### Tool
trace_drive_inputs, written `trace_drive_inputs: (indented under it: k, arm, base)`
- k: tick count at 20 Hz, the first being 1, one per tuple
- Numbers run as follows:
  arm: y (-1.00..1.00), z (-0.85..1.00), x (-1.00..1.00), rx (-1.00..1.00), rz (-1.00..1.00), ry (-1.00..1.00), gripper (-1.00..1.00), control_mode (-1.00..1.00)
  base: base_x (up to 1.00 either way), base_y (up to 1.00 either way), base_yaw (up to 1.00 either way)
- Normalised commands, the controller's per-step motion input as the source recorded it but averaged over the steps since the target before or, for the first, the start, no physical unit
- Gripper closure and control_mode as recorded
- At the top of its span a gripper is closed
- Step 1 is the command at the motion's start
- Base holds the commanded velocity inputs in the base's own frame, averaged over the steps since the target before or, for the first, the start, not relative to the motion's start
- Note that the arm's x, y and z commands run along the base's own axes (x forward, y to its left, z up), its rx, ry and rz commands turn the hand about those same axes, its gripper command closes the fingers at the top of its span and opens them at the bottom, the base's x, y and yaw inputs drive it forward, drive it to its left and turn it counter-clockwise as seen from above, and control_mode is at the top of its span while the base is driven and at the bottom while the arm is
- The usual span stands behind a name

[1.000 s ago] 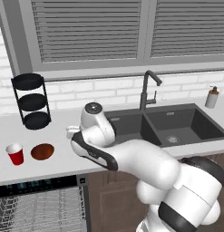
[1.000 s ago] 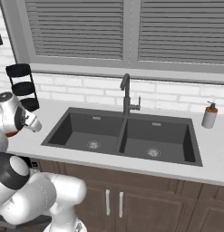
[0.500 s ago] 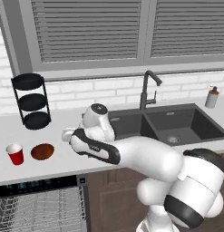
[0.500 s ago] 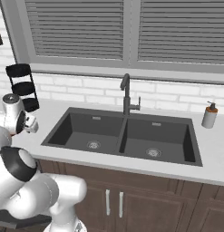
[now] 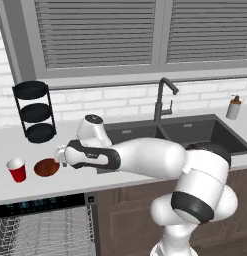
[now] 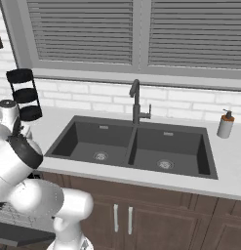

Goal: Pick up the cup and bowl from the counter, place them in the dishwasher, and close the dishwasher door.

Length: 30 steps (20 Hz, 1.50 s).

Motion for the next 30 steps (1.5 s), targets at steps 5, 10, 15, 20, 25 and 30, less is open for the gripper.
trace_drive_inputs:
  k: [5, 10, 15, 20, 25, 30]
  arm:
    - [0.49, 0.0, 0.1, -0.16, 0.0, 0.21, -1.0, -1.0]
    - [0.21, 0.0, 0.0, -0.05, 0.0, 0.02, -1.0, -1.0]
    - [0.08, -0.1, 0.03, 0.0, 0.0, -0.03, -1.0, -1.0]
    - [0.1, -0.2, 0.15, 0.0, 0.0, -0.04, -1.0, -1.0]
    - [0.09, -0.15, 0.37, 0.0, 0.0, 0.0, -1.0, -1.0]
    - [0.11, -0.03, 0.29, 0.0, 0.0, 0.0, -1.0, -1.0]
  base:
    - [0.0, 0.0, 0.0]
    - [0.0, 0.0, 0.0]
    - [0.0, 0.0, 0.0]
    - [0.0, 0.0, 0.0]
    - [0.0, 0.0, 0.0]
    - [0.0, 0.0, 0.0]
